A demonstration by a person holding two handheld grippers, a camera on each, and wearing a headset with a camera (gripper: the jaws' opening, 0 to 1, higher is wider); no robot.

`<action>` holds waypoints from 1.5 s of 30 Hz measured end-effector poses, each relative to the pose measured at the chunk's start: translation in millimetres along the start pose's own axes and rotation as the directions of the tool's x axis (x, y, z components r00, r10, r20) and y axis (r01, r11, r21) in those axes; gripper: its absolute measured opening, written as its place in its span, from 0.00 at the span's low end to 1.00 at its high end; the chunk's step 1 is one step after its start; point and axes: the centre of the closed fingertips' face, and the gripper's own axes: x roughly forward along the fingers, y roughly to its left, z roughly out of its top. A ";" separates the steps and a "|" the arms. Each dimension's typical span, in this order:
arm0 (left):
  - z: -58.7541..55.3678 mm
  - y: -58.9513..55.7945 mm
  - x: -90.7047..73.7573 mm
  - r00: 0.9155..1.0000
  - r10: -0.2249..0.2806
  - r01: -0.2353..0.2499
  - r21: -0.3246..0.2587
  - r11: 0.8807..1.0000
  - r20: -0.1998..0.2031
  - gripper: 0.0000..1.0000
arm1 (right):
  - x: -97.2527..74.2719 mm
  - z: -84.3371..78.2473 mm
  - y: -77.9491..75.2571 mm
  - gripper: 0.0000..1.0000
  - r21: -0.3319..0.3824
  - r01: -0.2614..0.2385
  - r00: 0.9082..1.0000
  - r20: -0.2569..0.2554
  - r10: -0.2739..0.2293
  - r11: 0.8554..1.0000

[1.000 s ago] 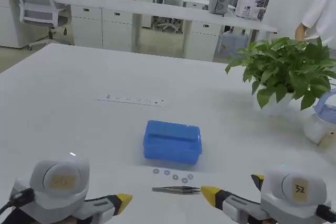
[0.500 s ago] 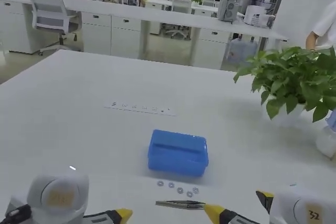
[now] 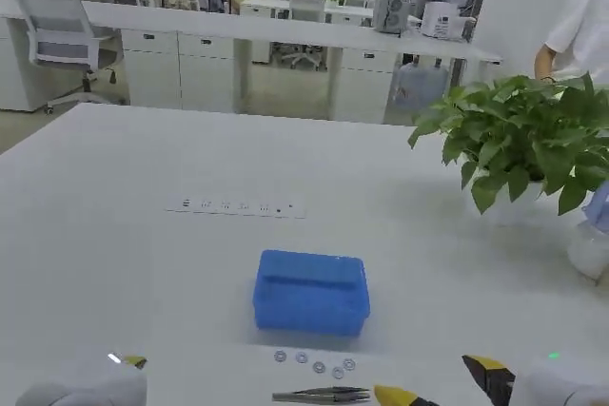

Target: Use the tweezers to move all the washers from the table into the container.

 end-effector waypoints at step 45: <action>-21.5 -51.9 123.7 0.873 -0.370 0.453 0.242 0.858 -0.319 0.06 | 17.9 5.6 25.9 0.38 0.015 -0.141 0.982 -0.127 0.142 0.990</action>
